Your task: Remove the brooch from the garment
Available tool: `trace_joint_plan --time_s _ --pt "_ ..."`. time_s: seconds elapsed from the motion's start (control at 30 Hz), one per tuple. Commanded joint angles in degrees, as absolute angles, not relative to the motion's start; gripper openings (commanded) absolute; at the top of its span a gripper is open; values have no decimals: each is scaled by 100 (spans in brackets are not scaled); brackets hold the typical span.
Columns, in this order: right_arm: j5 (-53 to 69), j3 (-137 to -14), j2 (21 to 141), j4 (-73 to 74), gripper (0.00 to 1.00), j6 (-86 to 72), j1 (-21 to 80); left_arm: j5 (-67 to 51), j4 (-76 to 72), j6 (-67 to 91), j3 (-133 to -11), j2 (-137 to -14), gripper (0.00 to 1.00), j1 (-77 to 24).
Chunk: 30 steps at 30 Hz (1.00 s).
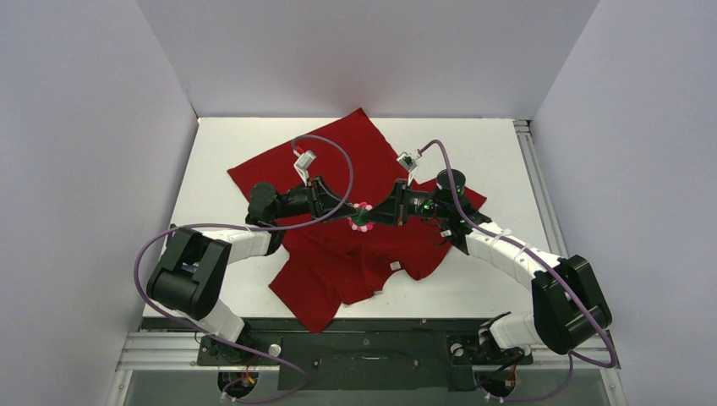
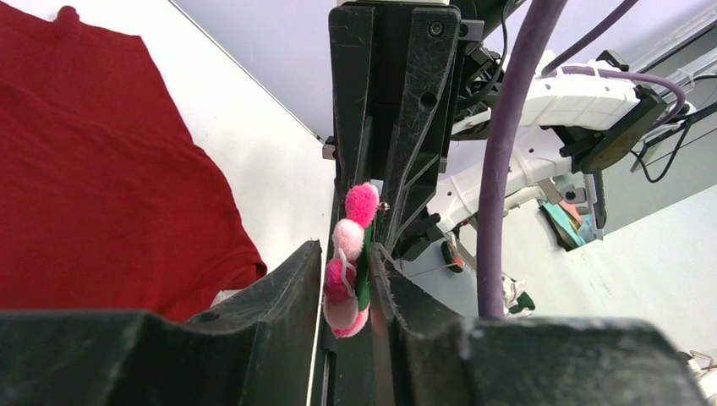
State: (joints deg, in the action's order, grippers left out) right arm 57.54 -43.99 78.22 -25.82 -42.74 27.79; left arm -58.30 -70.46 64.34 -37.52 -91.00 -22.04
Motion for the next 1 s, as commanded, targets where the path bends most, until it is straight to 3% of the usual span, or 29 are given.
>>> trace_joint_plan --time_s 0.0,0.1,0.23,0.33,0.4,0.7,0.83,0.97 --pt "5866 -4474 7664 -2812 0 -4146 2801 -5764 -7392 6368 -3737 -9016 17 -2169" --pt "5880 -4474 7678 -2873 0 -4180 2804 -5797 -7402 6354 -3734 -9040 10 -2194" --pt "5865 -4485 7704 -2971 0 -4278 2799 -5868 -7374 6271 -3737 -9017 9 -2308" --pt "5842 -4522 7728 -2987 18 -4339 2804 -5839 -7184 6179 -3726 -8957 0 -2362" --pt "5818 -4534 7734 -2993 25 -4349 2804 -5807 -7180 6207 -3726 -8955 0 -2357" --pt "5812 -4497 7737 -2993 25 -4343 2804 -5640 -7407 6515 -3684 -9069 0 -2290" --pt "5814 -4476 7740 -2960 32 -4315 2804 -5557 -7890 6871 -3651 -9244 0 -2150" --pt "5751 -4430 7764 -3044 31 -4381 2776 -5439 -8286 7141 -3604 -9353 0 -2114"
